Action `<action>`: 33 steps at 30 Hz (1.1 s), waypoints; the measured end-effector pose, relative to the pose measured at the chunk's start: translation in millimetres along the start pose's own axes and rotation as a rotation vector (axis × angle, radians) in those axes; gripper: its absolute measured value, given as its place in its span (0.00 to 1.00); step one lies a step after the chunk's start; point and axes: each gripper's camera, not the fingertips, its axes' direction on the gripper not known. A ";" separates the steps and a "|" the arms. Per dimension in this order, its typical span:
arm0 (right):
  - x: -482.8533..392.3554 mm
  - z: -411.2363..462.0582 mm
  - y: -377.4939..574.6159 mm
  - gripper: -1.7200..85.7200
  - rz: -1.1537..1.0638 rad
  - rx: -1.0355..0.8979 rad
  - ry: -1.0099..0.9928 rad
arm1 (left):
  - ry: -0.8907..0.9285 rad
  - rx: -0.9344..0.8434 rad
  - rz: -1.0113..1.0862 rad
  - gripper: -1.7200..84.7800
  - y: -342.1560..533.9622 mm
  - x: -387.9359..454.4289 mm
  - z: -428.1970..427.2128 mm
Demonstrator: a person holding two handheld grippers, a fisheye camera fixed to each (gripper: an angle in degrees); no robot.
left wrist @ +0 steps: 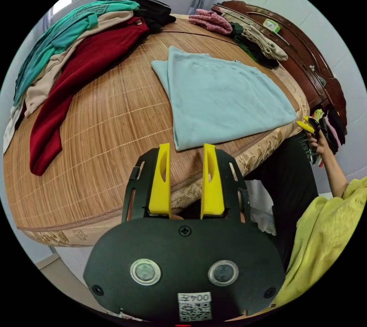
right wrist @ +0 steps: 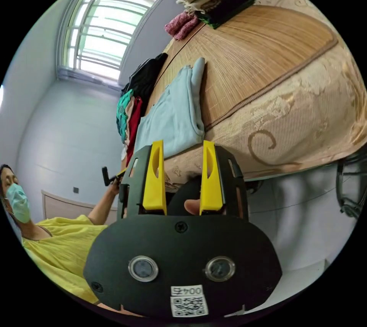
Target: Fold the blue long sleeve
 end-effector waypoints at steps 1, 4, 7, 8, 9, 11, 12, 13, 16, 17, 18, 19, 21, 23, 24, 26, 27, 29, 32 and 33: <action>1.8 -5.8 -0.7 0.18 0.039 0.023 -0.040 | 0.000 -0.006 0.016 0.16 2.9 1.1 4.1; 0.3 -17.1 -5.0 0.18 0.109 0.045 -0.077 | -0.005 -0.024 0.070 0.17 7.2 5.8 12.3; -12.7 -28.6 -9.5 0.18 0.139 0.054 -0.091 | -0.004 -0.027 0.100 0.17 9.8 7.3 14.3; -18.6 -33.2 -12.4 0.18 0.146 0.056 -0.105 | -0.007 -0.027 0.104 0.17 10.3 7.3 14.6; -21.6 -35.1 -14.1 0.18 0.150 0.054 -0.111 | -0.012 -0.034 0.108 0.17 11.1 6.6 16.1; -36.3 -44.1 -22.0 0.18 0.156 0.048 -0.111 | -0.024 -0.042 0.110 0.17 12.0 5.7 17.6; -40.1 -46.4 -24.1 0.18 0.156 0.046 -0.106 | -0.025 -0.038 0.106 0.17 12.7 4.6 16.9; -47.2 -51.0 -28.1 0.18 0.156 0.043 -0.100 | -0.016 -0.028 0.093 0.17 13.2 2.7 15.7; -61.6 -60.5 -36.1 0.16 0.164 0.037 -0.098 | 0.017 -0.013 0.078 0.16 12.7 3.6 17.0; -66.8 -64.1 -38.0 0.14 0.170 0.039 -0.089 | 0.018 -0.017 0.081 0.16 12.2 5.2 18.6; -69.5 -66.0 -38.7 0.13 0.173 0.040 -0.083 | 0.012 -0.027 0.090 0.15 11.4 9.4 21.8; -74.5 -70.7 -39.4 0.10 0.180 0.048 -0.066 | -0.006 -0.031 0.099 0.14 11.2 13.2 22.9; -83.2 -81.4 -39.5 0.07 0.180 0.073 -0.028 | -0.016 -0.059 0.091 0.12 10.8 14.7 22.8; -99.1 -88.5 -43.0 0.06 0.148 0.067 0.032 | -0.014 -0.066 0.080 0.09 13.0 10.2 19.7; -103.1 -88.8 -44.4 0.06 0.139 0.061 0.052 | 0.015 -0.066 0.056 0.08 15.3 4.2 18.7; -110.3 -90.0 -49.2 0.06 0.126 0.037 0.091 | 0.026 -0.080 0.029 0.08 19.1 -1.9 20.5; -109.7 -90.6 -49.8 0.06 0.129 0.034 0.086 | 0.022 -0.076 0.028 0.07 21.7 -1.8 21.2; -106.1 -97.3 -49.7 0.07 0.165 0.042 0.026 | 0.022 -0.076 0.022 0.08 23.8 1.7 21.3; -105.2 -111.6 -45.9 0.11 0.197 0.054 -0.023 | -0.041 -0.096 0.062 0.09 27.8 17.4 15.0; -104.0 -115.8 -44.2 0.11 0.203 0.063 -0.038 | -0.090 -0.107 0.082 0.10 30.5 24.4 9.3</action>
